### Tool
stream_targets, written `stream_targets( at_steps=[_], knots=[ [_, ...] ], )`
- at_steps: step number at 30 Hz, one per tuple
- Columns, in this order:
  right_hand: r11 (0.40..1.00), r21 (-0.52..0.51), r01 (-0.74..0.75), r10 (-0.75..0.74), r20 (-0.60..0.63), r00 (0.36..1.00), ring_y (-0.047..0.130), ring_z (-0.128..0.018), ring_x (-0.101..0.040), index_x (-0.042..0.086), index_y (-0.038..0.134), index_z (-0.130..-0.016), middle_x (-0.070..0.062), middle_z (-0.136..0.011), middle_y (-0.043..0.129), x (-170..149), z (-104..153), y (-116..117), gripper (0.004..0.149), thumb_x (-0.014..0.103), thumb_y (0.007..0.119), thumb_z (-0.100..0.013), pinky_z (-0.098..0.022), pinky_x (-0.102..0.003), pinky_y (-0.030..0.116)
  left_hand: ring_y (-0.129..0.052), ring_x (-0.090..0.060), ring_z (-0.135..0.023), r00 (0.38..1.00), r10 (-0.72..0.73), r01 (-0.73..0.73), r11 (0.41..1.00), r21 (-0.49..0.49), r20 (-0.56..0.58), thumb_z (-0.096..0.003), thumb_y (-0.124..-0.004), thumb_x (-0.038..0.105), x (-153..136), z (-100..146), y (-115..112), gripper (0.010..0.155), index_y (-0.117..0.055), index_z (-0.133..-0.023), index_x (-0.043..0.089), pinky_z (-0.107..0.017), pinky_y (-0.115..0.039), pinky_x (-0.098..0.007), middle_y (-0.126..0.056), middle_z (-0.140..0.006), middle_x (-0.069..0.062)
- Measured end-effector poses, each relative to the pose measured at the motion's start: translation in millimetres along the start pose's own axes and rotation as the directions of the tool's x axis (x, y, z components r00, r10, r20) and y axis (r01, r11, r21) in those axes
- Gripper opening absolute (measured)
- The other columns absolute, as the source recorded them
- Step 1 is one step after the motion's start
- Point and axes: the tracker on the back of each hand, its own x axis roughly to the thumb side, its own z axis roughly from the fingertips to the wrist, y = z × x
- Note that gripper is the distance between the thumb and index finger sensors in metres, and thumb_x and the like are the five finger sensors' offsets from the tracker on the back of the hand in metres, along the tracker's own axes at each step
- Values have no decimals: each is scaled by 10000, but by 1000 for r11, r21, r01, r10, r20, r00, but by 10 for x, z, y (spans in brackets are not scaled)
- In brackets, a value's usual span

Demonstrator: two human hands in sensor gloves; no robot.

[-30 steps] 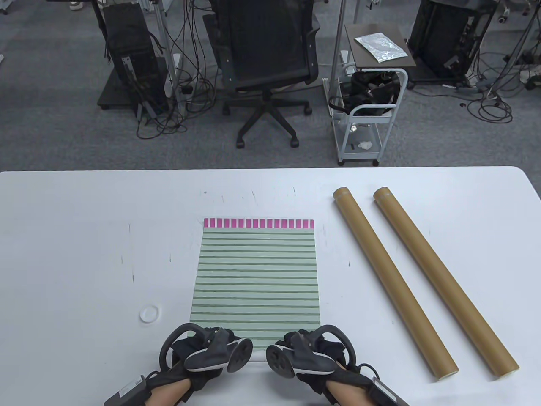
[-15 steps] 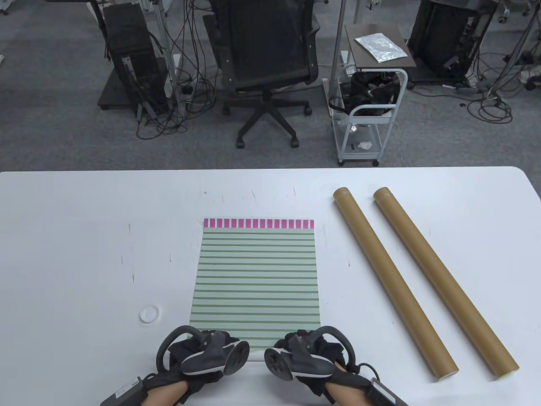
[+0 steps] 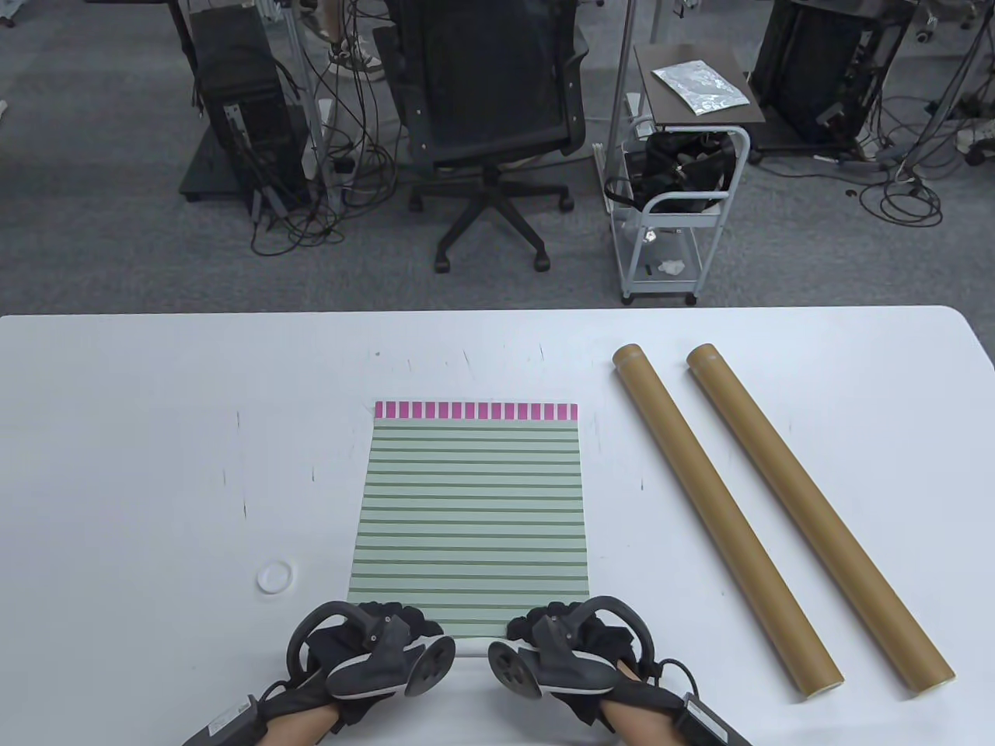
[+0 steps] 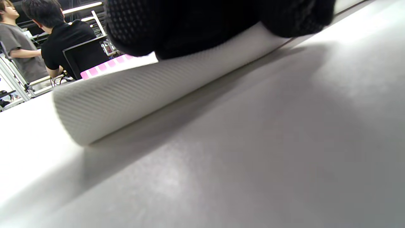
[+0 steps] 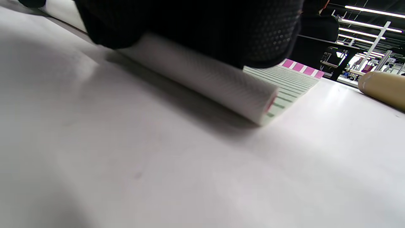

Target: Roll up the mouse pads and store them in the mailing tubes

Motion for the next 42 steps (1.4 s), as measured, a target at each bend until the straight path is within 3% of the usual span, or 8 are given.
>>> stream_targets(
  at_steps=[2, 12, 15, 20, 26, 32, 35, 42],
  knots=[
    [1000, 1, -14, 14, -1, 1000, 939, -576, -201, 215, 734, -852, -12, -722, 893, 14, 0, -5, 459, 320, 728, -405, -511, -371, 807, -946, -73, -687, 1000, 13, -13, 1000, -12, 1, -396, -699, 467, -22, -15, 0, 442, -755, -827, 385, -592, -840, -258, -898, -758, 161],
    [997, 56, 46, -43, -46, 998, 955, -443, -139, 248, 728, -816, 18, -618, 902, -91, -35, -2, 451, 331, 704, -373, -369, -292, 841, -992, -38, -493, 976, 217, -219, 969, -115, -33, -377, -684, 482, -207, -109, -42, 430, -757, -796, 423, -339, -866, -131, -938, -628, 155],
    [998, 45, 42, -36, -120, 992, 945, -436, -146, 243, 716, -812, 16, -616, 884, -131, -55, 38, 460, 356, 680, -367, -364, -303, 836, -966, -31, -476, 982, 177, -184, 977, -112, -68, -389, -627, 490, -217, -130, -92, 423, -686, -807, 501, -329, -836, -101, -723, -891, 116],
    [999, 34, -29, 33, -111, 993, 799, -635, -198, 289, 562, -873, 7, -787, 719, -62, -43, 42, 496, 334, 656, -388, -581, -409, 722, -847, -59, -688, 996, 52, -59, 992, -112, -67, -407, -576, 460, -121, -148, -100, 457, -553, -859, 527, -402, -807, -142, -532, -992, 76],
    [999, 39, 28, -27, -33, 999, 877, -574, -167, 295, 666, -840, 22, -747, 813, -24, -24, 23, 430, 279, 698, -411, -516, -364, 793, -905, -53, -451, 999, -2, 0, 998, -57, -38, -408, -662, 427, -3, -91, 1, 420, -716, -824, 447, -289, -805, -131, -829, -748, 124],
    [995, 88, 56, -56, -11, 998, 872, -638, -198, 245, 665, -898, -13, -812, 808, -59, -3, 4, 608, 474, 758, -343, -550, -379, 780, -969, -79, -531, 998, 54, -55, 996, -70, -25, -416, -683, 428, -30, -68, 6, 440, -747, -849, 387, -370, -881, -138, -874, -781, 114],
    [995, 86, 52, -50, -25, 998, 876, -651, -197, 269, 643, -890, 9, -825, 796, -78, -16, 14, 574, 412, 774, -350, -559, -376, 773, -955, -137, -603, 993, 114, -113, 989, -93, 10, -347, -712, 596, -49, -33, 9, 622, -740, -905, 323, -429, -878, -180, -857, -847, 59],
    [998, 28, 53, -52, -29, 998, 918, -584, -180, 259, 727, -841, 12, -755, 867, -83, -28, -10, 473, 321, 761, -373, -508, -358, 805, -972, -103, -544, 997, 78, -78, 996, -44, -4, -360, -786, 498, -52, -41, 9, 496, -786, -831, 341, -336, -881, -143, -894, -776, 104]
  ],
)
